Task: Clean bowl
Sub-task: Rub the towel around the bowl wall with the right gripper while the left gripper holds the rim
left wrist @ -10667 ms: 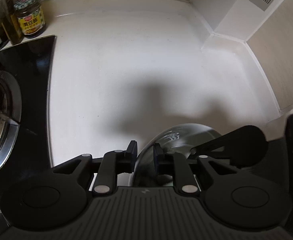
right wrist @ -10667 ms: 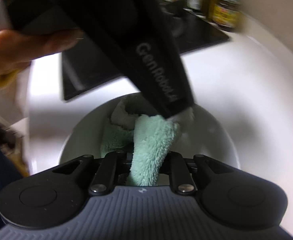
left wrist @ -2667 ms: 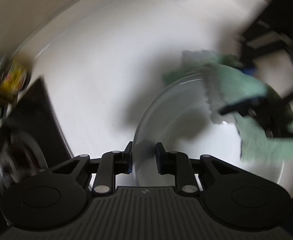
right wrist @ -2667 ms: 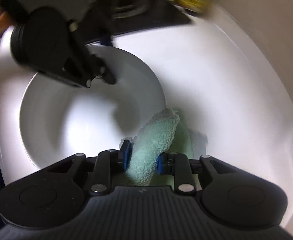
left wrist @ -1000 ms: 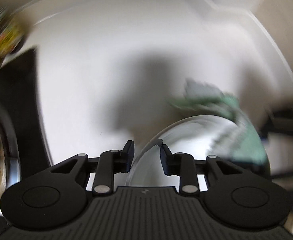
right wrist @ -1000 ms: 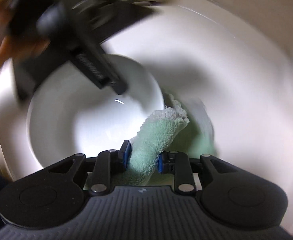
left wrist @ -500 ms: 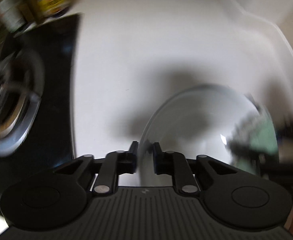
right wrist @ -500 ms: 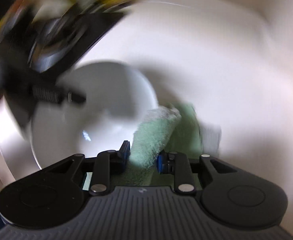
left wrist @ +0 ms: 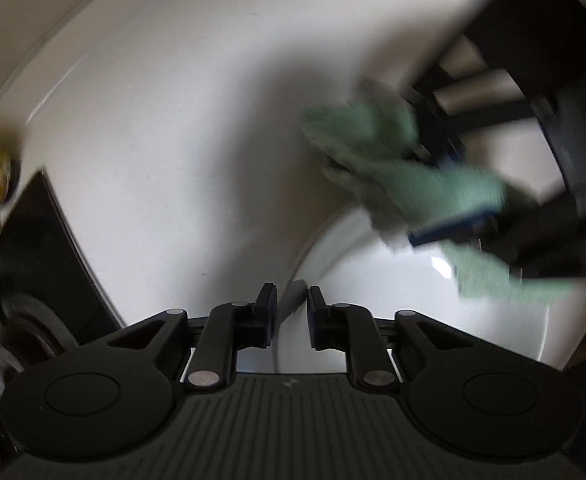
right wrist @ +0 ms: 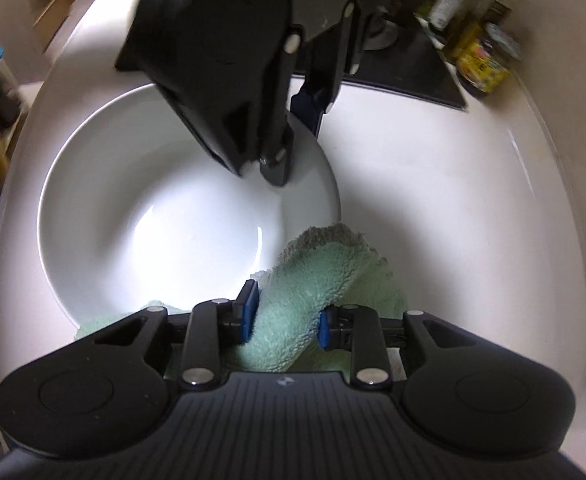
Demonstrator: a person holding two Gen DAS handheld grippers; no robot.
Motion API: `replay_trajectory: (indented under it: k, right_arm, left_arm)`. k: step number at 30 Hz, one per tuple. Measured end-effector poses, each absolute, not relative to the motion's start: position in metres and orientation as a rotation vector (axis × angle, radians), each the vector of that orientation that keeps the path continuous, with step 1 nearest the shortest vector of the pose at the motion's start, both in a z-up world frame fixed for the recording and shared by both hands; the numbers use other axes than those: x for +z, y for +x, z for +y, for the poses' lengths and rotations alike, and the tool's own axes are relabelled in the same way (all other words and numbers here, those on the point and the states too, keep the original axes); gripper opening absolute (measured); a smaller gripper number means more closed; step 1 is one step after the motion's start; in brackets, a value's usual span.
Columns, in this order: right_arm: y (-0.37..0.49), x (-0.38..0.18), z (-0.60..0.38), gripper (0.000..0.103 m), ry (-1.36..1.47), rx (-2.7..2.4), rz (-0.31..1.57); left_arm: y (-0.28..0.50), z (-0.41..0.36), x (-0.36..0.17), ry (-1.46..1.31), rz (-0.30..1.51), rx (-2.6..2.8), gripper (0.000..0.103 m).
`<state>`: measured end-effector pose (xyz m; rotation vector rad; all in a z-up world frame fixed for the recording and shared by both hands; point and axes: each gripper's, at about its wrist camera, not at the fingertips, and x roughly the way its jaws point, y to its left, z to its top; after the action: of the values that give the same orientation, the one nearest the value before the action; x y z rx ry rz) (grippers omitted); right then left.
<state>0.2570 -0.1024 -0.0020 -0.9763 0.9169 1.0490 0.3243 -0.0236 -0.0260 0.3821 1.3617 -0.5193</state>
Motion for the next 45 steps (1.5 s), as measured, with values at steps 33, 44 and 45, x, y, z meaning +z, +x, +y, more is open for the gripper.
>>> replay_trajectory:
  k: [33,44,45]
  right_arm:
    - [0.234,0.005,-0.139,0.025,-0.866,1.045,0.968]
    - [0.231,0.001,-0.149,0.026,-0.731,0.901,1.048]
    - [0.227,0.001,-0.152,0.026,-0.683,0.840,1.066]
  left_arm:
    - [0.299,-0.045,-0.015,0.683,1.280,-0.626,0.020]
    - [0.318,-0.029,-0.019,0.309,1.362,-0.509,0.034]
    - [0.317,-0.023,-0.019,0.257,1.349,-0.467,0.035]
